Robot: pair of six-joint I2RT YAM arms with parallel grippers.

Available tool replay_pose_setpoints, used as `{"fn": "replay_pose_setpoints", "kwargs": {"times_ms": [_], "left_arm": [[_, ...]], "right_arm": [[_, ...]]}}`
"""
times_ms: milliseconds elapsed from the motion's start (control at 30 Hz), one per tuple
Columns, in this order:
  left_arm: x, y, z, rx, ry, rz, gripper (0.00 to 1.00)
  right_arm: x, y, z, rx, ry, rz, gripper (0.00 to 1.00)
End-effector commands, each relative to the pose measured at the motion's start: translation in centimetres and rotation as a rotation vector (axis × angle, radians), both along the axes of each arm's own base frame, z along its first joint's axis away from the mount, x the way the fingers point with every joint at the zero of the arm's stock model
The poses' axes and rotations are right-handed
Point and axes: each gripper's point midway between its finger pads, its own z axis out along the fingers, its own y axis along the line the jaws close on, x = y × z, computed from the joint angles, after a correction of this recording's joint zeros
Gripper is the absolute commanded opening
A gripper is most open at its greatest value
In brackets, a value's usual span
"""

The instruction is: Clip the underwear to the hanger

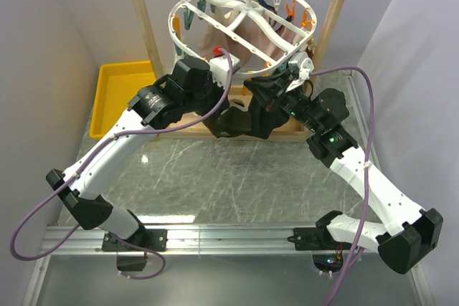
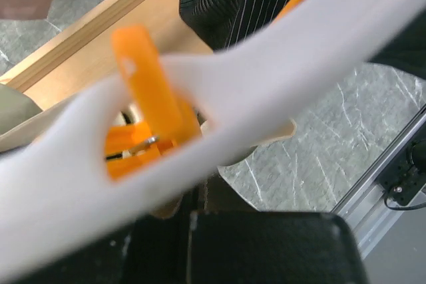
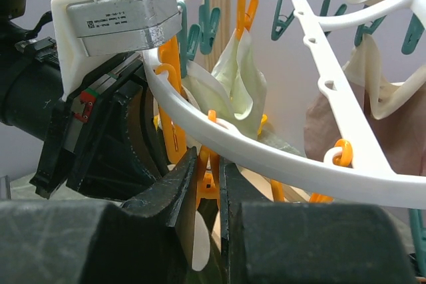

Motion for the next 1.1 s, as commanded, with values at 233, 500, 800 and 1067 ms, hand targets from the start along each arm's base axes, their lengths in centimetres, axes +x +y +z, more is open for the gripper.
{"fn": "replay_pose_setpoints", "kwargs": {"times_ms": [233, 500, 800, 1067], "left_arm": [[0.8, -1.3, 4.2, -0.095, -0.088, 0.014, 0.00], [1.6, -1.2, 5.1, -0.103, -0.111, 0.054, 0.00], [2.3, -1.1, 6.1, -0.118, -0.131, 0.086, 0.00], [0.9, -0.4, 5.7, -0.092, -0.148, 0.028, 0.00]], "right_arm": [[-1.4, 0.6, 0.0, -0.012, -0.001, 0.069, 0.00], [-1.4, 0.7, 0.0, -0.013, 0.001, 0.073, 0.00], [-1.5, 0.7, -0.2, -0.014, 0.002, 0.077, 0.00], [-1.4, 0.6, -0.3, -0.019, 0.000, 0.069, 0.00]]}}
